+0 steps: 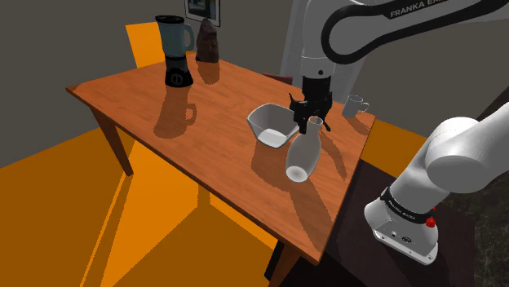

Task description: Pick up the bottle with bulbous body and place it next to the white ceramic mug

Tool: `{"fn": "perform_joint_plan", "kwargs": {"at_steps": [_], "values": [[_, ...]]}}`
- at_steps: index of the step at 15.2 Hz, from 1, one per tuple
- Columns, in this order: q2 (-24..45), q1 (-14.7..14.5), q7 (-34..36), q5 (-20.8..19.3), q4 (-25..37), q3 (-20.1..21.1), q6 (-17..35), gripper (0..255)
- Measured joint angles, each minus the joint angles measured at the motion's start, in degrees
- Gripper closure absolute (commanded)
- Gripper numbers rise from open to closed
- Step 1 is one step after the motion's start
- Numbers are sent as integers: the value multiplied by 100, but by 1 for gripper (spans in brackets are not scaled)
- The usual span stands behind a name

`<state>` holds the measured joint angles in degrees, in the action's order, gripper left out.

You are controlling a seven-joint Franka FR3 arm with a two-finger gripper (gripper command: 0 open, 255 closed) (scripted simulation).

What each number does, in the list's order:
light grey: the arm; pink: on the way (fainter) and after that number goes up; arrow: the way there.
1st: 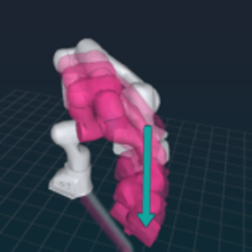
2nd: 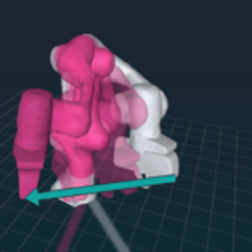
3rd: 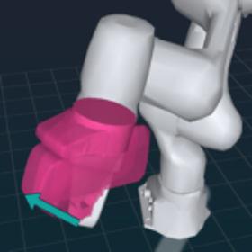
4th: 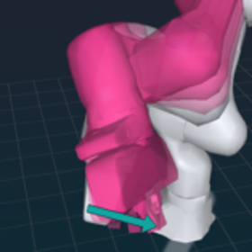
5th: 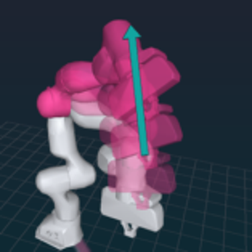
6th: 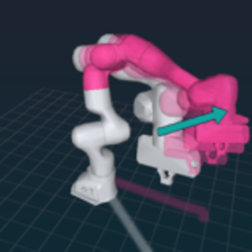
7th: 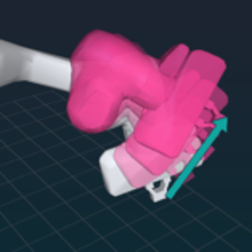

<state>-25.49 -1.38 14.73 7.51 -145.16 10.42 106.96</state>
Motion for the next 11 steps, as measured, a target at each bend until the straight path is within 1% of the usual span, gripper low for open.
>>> {"fn": "perform_joint_plan", "kwargs": {"at_steps": [4, 5, 11], "values": [[5, -1, 2, 2, -9, 3, 16, 0], [5, -1, 2, 2, -9, 3, 16, 255], [4, -1, 2, 2, -7, 2, 17, 255]]}}
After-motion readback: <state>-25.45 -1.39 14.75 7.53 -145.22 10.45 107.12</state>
